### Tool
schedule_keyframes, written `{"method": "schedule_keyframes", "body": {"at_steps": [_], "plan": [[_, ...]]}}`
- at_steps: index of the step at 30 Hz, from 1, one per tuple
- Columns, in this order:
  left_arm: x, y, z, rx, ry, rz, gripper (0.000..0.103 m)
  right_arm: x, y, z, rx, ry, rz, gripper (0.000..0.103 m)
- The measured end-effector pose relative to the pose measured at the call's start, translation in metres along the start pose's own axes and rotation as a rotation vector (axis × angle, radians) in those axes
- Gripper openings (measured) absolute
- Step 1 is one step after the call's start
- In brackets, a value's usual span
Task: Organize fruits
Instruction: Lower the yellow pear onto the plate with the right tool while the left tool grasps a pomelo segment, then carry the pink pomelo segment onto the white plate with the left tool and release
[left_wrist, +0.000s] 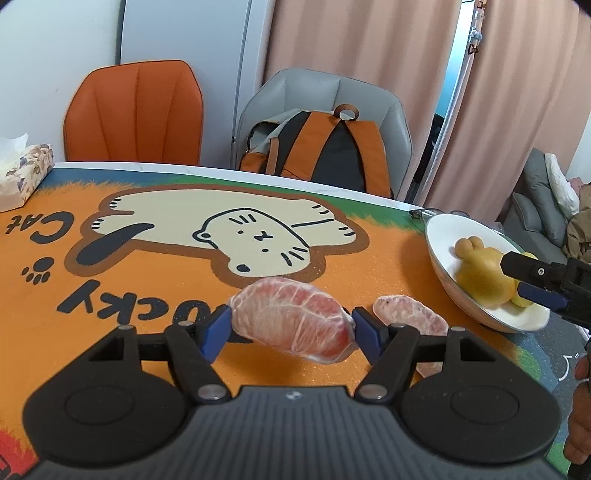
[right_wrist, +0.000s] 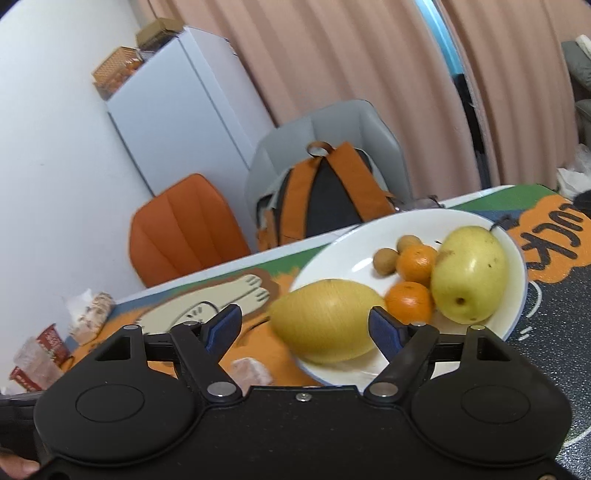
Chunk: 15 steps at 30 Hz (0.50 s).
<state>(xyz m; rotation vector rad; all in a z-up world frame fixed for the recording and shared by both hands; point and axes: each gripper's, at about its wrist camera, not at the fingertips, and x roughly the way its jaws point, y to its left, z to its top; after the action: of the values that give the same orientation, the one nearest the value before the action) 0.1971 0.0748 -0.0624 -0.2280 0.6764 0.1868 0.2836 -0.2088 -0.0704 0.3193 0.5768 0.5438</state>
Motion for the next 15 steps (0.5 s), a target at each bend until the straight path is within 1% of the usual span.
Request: {"method": "schedule_keyframes", "body": {"at_steps": [6,15], "plan": [[-0.012,-0.012,0.003,0.018,-0.027,-0.021,0.07,-0.012,-0.008,0.0,0.003,0.021,-0.009,0.076],[-0.018,-0.042,0.011,0.055,-0.046,-0.055,0.07,-0.034,-0.02,0.001,-0.008,0.039,-0.001,0.076]]}}
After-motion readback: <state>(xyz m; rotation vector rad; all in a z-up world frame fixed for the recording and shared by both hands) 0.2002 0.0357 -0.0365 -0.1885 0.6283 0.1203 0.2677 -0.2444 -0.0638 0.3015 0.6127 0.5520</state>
